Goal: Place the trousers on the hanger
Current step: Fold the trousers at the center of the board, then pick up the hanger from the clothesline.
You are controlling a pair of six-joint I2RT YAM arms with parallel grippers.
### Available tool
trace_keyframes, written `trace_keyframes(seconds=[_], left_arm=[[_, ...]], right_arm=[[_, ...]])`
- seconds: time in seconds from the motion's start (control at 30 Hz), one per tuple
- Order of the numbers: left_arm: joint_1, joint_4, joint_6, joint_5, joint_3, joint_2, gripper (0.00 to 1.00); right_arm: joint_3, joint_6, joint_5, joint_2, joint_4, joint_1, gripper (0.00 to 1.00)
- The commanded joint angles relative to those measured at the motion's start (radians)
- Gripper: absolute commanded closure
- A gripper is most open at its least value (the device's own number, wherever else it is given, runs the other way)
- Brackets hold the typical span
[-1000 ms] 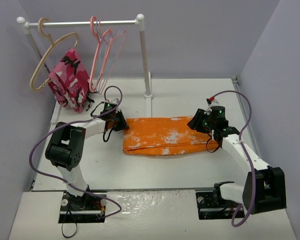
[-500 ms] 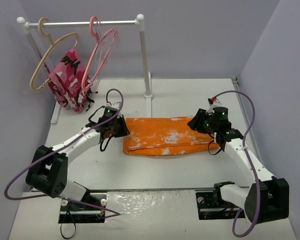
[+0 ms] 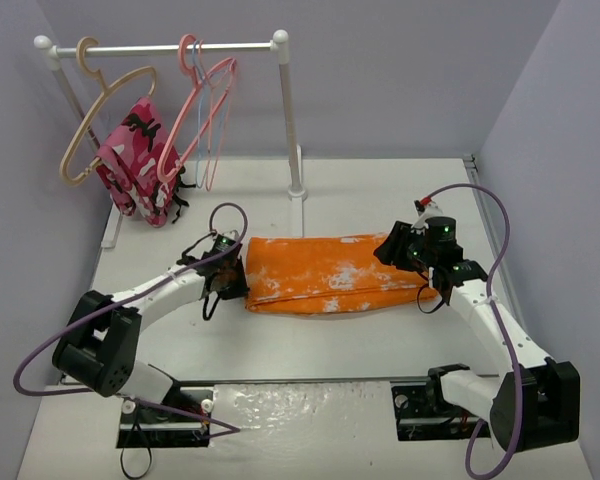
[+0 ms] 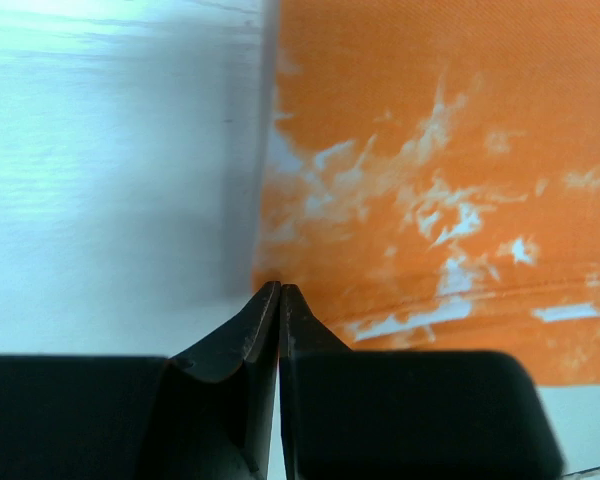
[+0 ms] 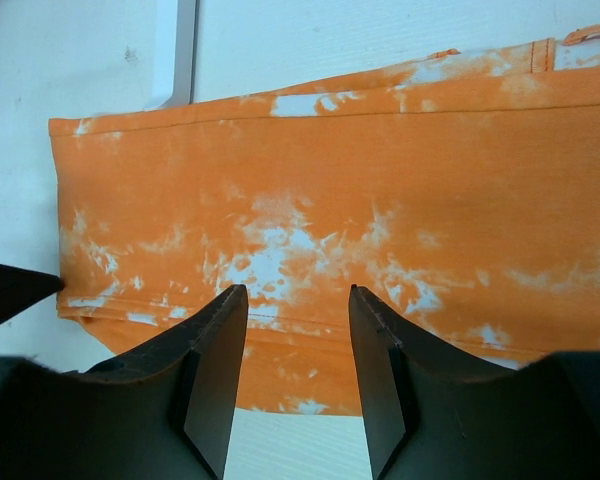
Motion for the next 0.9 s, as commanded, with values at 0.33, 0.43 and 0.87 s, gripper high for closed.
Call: trace_keyframes(seconds=[0.33, 0.43, 0.87], left_arm=[[0.064, -0.537, 0.473, -0.351, 0.859, -0.252, 0.22], [0.146, -0.521, 0.596, -0.344, 1.005, -0.191, 0.21], [0.515, -0.424, 0.716, 0.228, 1.44, 0.171, 0.22]], right_arm=[[0.25, -0.138, 0.126, -0.094, -0.184, 0.014, 0.0], [0.246, -0.144, 0.12, -0.103, -0.187, 0.014, 0.0], [0.225, -0.149, 0.085, -0.117, -0.217, 0.014, 0.0]])
